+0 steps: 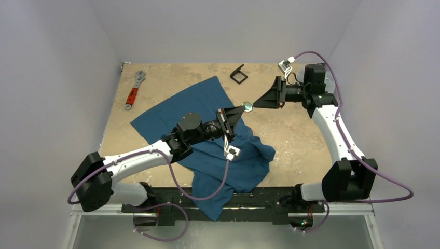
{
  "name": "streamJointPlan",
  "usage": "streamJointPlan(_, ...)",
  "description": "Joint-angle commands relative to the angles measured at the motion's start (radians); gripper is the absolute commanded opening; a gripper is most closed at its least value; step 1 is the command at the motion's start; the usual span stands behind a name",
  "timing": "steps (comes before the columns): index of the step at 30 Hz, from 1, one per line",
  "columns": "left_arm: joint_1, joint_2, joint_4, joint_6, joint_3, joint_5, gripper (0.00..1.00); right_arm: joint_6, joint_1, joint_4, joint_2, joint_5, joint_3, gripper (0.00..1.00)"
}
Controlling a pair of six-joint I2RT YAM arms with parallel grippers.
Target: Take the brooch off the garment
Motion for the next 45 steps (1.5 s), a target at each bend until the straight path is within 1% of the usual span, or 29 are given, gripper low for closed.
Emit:
streamJointPlan(1, -0.007, 0.002, 0.055, 0.027, -0.008, -0.002, 0.00, 0.021, 0.001, 0.034, -0.006, -0.028, -0.008, 0.46)
streamJointPlan(6, -0.007, 0.011, 0.061, 0.040, -0.009, -0.002, 0.00, 0.028, 0.010, 0.061, -0.003, -0.075, -0.005, 0.43)
streamJointPlan(12, -0.010, 0.018, 0.084, 0.046, -0.011, -0.003, 0.00, 0.039, 0.022, 0.077, 0.001, -0.094, -0.022, 0.35)
streamJointPlan(27, -0.017, 0.034, 0.104, 0.076, -0.016, -0.004, 0.00, 0.086, 0.033, 0.131, 0.013, -0.135, -0.034, 0.32)
streamJointPlan(29, -0.017, 0.038, 0.104, 0.076, -0.014, -0.007, 0.00, 0.090, 0.033, 0.138, 0.012, -0.139, -0.038, 0.28)
streamJointPlan(32, -0.017, 0.042, 0.107, 0.080, -0.014, -0.007, 0.00, 0.094, 0.034, 0.140, 0.011, -0.140, -0.043, 0.26)
streamJointPlan(35, -0.016, 0.043, 0.107, 0.085, -0.013, -0.004, 0.00, 0.104, 0.035, 0.147, 0.013, -0.145, -0.046, 0.22)
streamJointPlan(37, -0.017, 0.043, 0.108, 0.085, -0.015, -0.004, 0.00, 0.107, 0.037, 0.152, 0.011, -0.145, -0.046, 0.16)
streamJointPlan(40, -0.018, 0.045, 0.108, 0.086, -0.015, -0.004, 0.00, 0.110, 0.037, 0.158, 0.011, -0.152, -0.048, 0.03)
streamJointPlan(41, -0.017, 0.045, 0.105, 0.088, -0.016, -0.003, 0.00, 0.110, 0.037, 0.161, 0.011, -0.153, -0.048, 0.00)
streamJointPlan(44, -0.018, 0.043, 0.103, 0.089, -0.014, -0.005, 0.01, 0.116, 0.037, 0.170, 0.011, -0.156, -0.047, 0.00)
streamJointPlan(45, -0.018, 0.043, 0.105, 0.090, -0.016, -0.005, 0.05, 0.117, 0.037, 0.177, 0.010, -0.160, -0.047, 0.00)
